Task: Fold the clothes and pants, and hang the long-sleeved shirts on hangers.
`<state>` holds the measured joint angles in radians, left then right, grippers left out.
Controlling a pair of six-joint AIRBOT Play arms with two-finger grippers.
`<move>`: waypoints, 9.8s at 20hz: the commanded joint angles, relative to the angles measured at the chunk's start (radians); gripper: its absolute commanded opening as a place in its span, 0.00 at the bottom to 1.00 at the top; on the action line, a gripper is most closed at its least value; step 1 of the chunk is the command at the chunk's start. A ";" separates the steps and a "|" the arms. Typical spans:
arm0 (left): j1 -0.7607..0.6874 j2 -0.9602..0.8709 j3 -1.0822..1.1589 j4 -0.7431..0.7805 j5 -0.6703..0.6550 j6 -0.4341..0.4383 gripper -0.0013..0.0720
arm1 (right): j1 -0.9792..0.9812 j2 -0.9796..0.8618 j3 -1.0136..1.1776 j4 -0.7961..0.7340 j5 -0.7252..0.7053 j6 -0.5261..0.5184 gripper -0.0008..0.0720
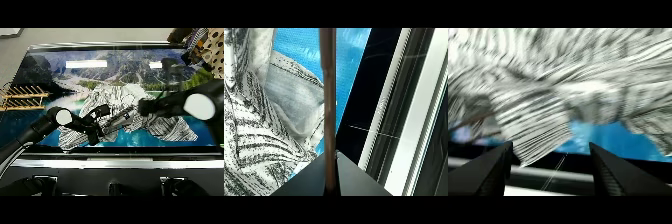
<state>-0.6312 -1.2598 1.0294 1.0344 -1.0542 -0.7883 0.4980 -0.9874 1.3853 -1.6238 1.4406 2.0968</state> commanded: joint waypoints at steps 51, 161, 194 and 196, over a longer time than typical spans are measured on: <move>-0.196 0.250 -0.512 -0.148 0.841 -0.747 0.73 | -0.199 -0.259 0.061 0.331 0.024 -1.158 0.04; 0.183 0.161 0.249 0.145 0.107 -0.644 0.95 | -0.044 -0.218 0.146 0.121 -0.169 -1.135 0.04; 0.299 0.077 0.250 0.042 -0.157 0.206 0.04 | -0.281 -0.082 0.146 0.385 -0.079 -1.393 0.70; 0.297 0.091 0.250 0.042 -0.157 0.206 0.04 | -0.405 -0.041 0.145 0.387 -0.029 -1.394 0.70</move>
<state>-0.3332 -1.1847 1.2785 1.0767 -1.2118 -0.5858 0.2337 -1.0874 1.5307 -1.2472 1.3613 0.6762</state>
